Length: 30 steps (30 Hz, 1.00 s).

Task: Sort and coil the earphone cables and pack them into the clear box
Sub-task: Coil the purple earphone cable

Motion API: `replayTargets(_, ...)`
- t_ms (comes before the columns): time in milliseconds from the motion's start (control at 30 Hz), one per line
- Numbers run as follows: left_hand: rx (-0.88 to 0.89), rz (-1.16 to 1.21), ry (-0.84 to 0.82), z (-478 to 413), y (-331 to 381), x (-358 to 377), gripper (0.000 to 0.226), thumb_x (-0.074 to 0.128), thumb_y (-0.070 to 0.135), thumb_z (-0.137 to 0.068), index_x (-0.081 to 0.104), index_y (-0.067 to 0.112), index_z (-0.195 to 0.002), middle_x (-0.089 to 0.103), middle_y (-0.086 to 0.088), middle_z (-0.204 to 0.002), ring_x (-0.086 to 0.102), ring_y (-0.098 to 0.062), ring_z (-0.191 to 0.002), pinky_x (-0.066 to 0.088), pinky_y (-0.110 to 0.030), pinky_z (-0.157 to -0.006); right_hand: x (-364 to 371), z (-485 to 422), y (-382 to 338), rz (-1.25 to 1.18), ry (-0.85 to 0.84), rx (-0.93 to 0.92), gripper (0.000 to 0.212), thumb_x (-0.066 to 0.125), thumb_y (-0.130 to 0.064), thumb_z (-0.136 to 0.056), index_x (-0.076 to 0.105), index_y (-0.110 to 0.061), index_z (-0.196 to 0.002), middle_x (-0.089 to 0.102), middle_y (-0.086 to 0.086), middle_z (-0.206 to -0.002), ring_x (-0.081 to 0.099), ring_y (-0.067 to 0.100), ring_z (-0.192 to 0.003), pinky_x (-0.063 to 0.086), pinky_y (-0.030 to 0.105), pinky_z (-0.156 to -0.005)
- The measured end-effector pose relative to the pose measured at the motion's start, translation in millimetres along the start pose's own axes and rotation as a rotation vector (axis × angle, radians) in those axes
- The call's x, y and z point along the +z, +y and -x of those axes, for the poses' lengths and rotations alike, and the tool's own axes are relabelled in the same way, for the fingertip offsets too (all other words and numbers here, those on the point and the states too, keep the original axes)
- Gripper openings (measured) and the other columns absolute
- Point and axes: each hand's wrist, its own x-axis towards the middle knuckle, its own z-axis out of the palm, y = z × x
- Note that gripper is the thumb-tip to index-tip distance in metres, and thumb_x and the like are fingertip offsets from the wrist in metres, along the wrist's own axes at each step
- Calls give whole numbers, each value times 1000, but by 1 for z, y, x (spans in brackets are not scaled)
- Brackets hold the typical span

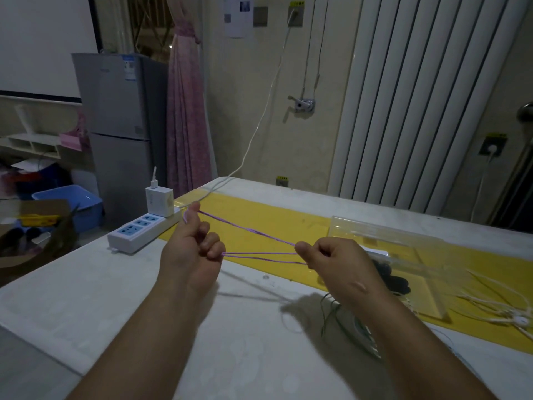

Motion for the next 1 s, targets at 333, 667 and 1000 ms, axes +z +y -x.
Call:
replayTargets(333,2,52,228,-3,2,-6,22,46,17,-96,52,15,-76,40,3,-61,38,-11,-48,35,-21,-48,1,-1,2,-39,81,22,37,61,-42,-90,70,-14,-68,48,-6,-44,43,14,-51,36,31,-59)
replayTargets(667,-75,75,-15,15,-1,13,34,47,50,-94,55,18,-96,54,-9,-91,57,-21,-82,50,-42,-83,5,4,-1,39,-43,41,32,64,-42,-86,74,-17,-69,43,-5,-51,40,13,-53,32,29,-56)
replayTargets(1000,-148,-186,-68,6,-11,4,37,39,44,-100,48,18,-75,31,4,-54,22,-7,-36,16,-17,-36,9,4,-3,23,108,-17,34,55,-40,-94,68,-17,-73,42,-4,-52,42,14,-58,31,33,-57)
